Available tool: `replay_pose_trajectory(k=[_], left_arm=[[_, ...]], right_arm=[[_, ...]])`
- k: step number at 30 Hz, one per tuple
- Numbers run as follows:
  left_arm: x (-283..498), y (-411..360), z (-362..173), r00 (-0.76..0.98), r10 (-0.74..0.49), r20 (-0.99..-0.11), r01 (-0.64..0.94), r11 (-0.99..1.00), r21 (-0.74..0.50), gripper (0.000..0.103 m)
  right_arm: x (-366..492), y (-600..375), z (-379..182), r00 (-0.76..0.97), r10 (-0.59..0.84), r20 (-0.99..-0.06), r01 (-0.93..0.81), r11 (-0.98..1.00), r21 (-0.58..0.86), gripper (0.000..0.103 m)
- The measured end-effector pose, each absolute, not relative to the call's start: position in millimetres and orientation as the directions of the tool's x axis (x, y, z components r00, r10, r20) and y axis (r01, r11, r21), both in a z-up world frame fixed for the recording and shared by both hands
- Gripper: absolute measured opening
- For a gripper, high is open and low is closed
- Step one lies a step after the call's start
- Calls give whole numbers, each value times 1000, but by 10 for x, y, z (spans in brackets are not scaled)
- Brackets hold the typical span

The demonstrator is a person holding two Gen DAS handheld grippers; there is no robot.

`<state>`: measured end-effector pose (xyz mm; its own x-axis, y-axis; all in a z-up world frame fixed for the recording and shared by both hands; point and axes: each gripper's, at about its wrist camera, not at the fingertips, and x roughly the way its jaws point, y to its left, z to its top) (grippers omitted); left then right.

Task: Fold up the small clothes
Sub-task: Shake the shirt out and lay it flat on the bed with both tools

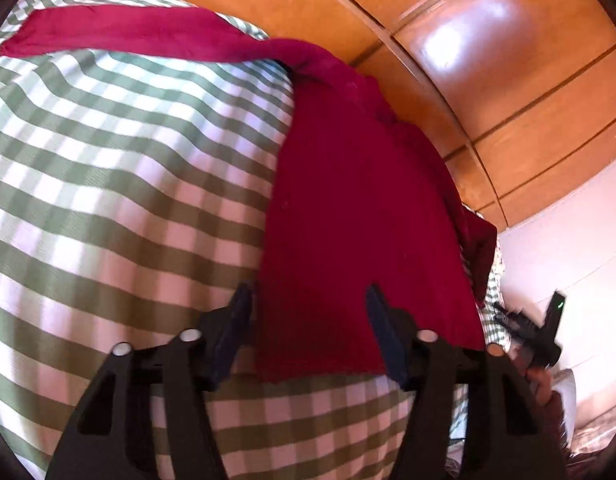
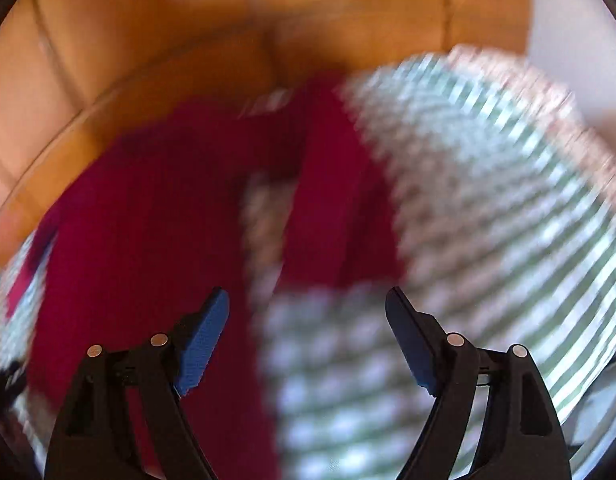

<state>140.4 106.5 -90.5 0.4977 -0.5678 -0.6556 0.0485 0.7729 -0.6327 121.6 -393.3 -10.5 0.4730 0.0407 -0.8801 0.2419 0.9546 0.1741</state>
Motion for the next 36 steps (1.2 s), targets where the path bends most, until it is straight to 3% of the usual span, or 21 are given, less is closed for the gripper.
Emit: replay_pose_trajectory(k=[2, 3, 4, 6, 7, 9, 12, 22, 29, 32, 33, 34, 35, 36], left_arm=[[1389, 989, -910, 484, -570, -664, 65, 780, -623, 44], [1394, 964, -921, 475, -575, -666, 76, 781, -620, 35], [1385, 926, -928, 466, -580, -669, 86, 782, -618, 24], [1377, 864, -945, 460, -559, -690, 85, 802, -592, 17], [1359, 846, -934, 466, -551, -692, 88, 807, -584, 15], [1362, 817, -901, 479, -534, -697, 90, 820, -566, 13], [1274, 796, -765, 508, -513, -692, 112, 836, -538, 12], [487, 903, -234, 506, -555, -661, 219, 823, -524, 11], [109, 883, -575, 411, -535, -738, 167, 840, -515, 12], [118, 851, -702, 387, -481, -787, 136, 874, -467, 24], [131, 880, -689, 398, -471, -787, 122, 877, -464, 38], [148, 943, -654, 430, -449, -783, 98, 886, -454, 51], [154, 1025, -599, 469, -425, -774, 76, 893, -444, 53], [206, 1149, -544, 505, -398, -766, 41, 898, -439, 53]], right_arm=[[1104, -3778, -310, 430, 63, -901, 219, 961, 171, 71], [1071, -3717, -338, 439, 45, -898, 216, 964, 153, 70], [1054, -3667, -337, 447, 31, -894, 209, 968, 139, 63], [1072, -3590, -296, 454, 46, -890, 185, 972, 145, 42], [1086, -3545, -270, 451, 54, -891, 167, 975, 144, 29], [1127, -3413, -259, 443, 61, -895, 104, 987, 119, 12], [1112, -3312, -135, 453, 34, -891, 54, 996, 66, 8], [575, -3560, 422, 512, 52, -857, -18, 999, 49, 7], [269, -3520, -8, 401, 50, -915, -1, 999, 54, 7], [221, -3530, -158, 375, 28, -927, 15, 999, 36, 7], [235, -3537, -160, 372, 29, -928, 15, 999, 37, 9], [252, -3534, -135, 380, 22, -925, 16, 999, 30, 21], [273, -3528, -89, 397, -2, -918, 24, 1000, 8, 28], [302, -3514, -31, 423, -25, -906, 35, 999, -11, 48]])
